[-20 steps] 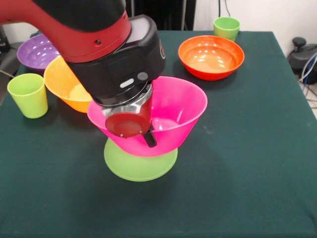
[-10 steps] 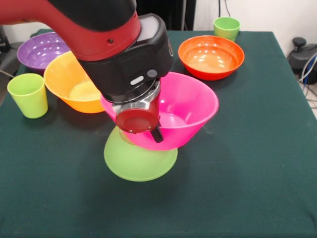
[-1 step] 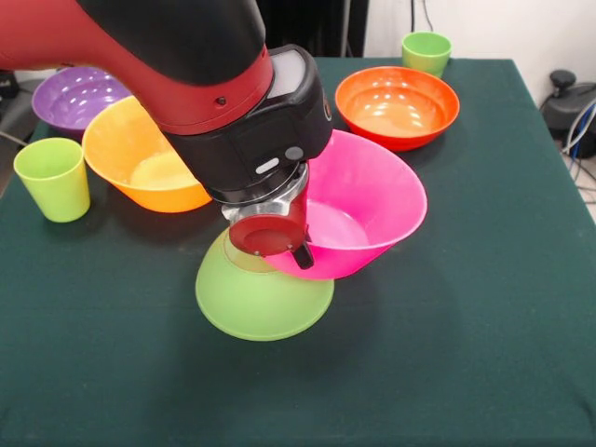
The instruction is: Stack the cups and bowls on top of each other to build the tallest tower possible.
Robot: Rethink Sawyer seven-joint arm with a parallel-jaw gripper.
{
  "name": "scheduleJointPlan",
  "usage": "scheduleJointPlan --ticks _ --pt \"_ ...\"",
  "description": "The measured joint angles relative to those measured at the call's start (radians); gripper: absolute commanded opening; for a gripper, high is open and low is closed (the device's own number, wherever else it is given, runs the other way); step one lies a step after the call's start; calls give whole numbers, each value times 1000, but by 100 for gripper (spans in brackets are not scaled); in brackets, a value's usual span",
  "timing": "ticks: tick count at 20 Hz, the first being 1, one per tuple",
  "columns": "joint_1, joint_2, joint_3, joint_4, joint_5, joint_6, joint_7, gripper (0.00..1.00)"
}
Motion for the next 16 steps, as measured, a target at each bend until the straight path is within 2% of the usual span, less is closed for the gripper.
scheduleJointPlan --ticks 16 --pt "-12 -35 -3 40 -7 0 0 0"
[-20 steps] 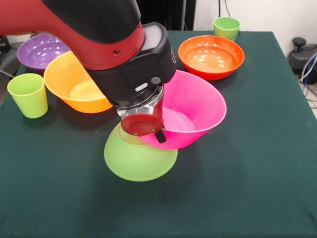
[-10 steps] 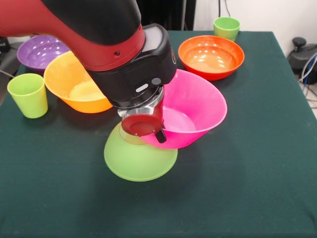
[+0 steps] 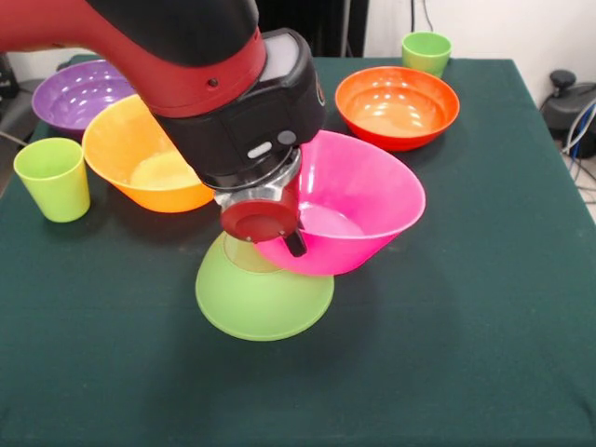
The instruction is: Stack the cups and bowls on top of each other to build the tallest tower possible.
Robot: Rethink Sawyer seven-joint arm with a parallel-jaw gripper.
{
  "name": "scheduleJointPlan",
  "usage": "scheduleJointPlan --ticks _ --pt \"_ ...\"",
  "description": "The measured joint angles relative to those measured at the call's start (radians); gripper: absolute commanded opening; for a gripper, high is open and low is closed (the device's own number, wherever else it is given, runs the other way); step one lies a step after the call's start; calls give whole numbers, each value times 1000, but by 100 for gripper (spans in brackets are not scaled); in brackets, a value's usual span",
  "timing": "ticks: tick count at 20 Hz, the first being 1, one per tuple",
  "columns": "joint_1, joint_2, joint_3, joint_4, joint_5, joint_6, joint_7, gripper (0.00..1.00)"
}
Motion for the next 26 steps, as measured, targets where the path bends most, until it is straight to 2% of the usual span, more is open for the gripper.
scheduleJointPlan --ticks 8,15,26 --pt "-31 7 0 -7 -4 11 0 0" --pt "-59 44 1 -55 -7 37 0 0" --pt "-65 71 2 -91 -7 39 0 0"
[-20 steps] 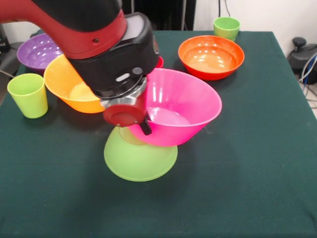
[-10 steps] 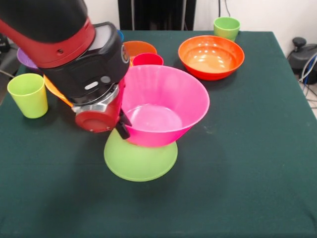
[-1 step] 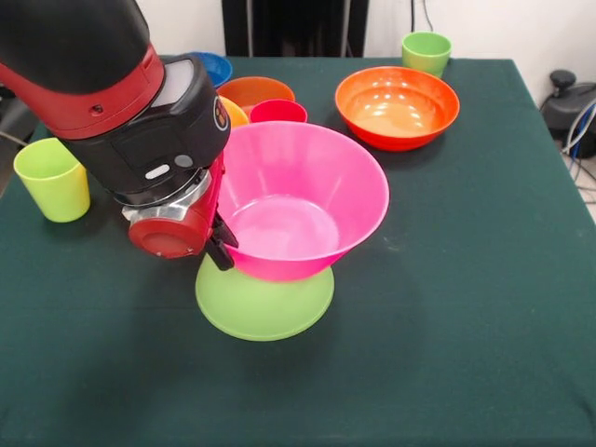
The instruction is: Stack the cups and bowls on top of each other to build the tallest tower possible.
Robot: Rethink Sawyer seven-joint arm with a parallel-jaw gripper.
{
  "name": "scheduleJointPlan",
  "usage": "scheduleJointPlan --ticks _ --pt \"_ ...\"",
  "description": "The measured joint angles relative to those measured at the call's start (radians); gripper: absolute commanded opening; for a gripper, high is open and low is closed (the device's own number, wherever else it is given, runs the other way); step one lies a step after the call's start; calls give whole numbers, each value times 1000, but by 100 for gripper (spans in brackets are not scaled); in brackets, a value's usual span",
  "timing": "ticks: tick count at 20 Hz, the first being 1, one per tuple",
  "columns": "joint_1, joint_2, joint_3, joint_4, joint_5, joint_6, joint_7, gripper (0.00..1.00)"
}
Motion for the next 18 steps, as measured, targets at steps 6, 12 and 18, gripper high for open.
scheduleJointPlan --ticks 6,12,18 --pt "0 5 4 -10 0 2 0 0" --pt "0 5 8 -10 0 2 0 0" --pt "0 4 8 -10 0 2 -2 0"
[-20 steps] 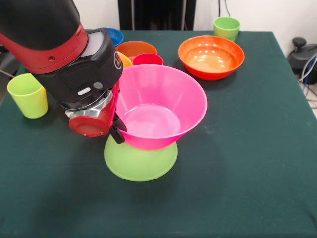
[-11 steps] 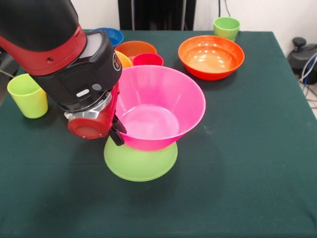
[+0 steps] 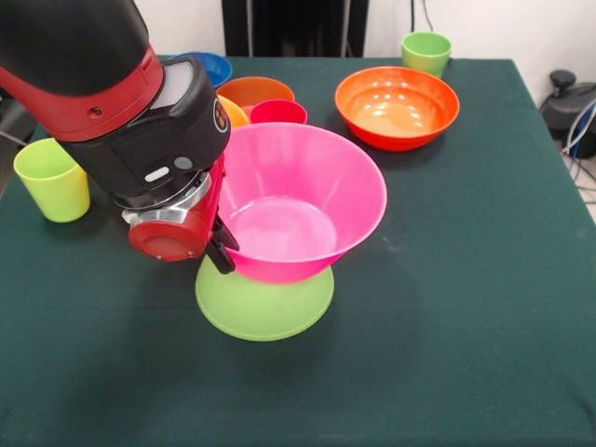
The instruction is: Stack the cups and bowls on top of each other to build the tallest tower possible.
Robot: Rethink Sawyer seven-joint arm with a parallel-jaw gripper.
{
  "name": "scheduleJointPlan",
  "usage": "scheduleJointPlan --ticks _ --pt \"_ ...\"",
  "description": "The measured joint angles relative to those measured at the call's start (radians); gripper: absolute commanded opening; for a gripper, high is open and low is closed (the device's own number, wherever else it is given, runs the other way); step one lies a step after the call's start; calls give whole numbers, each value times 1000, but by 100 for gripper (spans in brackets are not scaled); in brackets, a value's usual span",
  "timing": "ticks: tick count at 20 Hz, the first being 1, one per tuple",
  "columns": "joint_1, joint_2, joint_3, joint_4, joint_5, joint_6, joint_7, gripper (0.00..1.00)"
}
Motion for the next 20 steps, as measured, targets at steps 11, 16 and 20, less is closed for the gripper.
scheduleJointPlan --ticks 11,16,20 --pt "-1 -5 0 1 -3 0 -51 0" --pt "-4 -9 0 5 -3 0 -100 0" --pt "-9 -15 0 11 -3 0 -135 0"
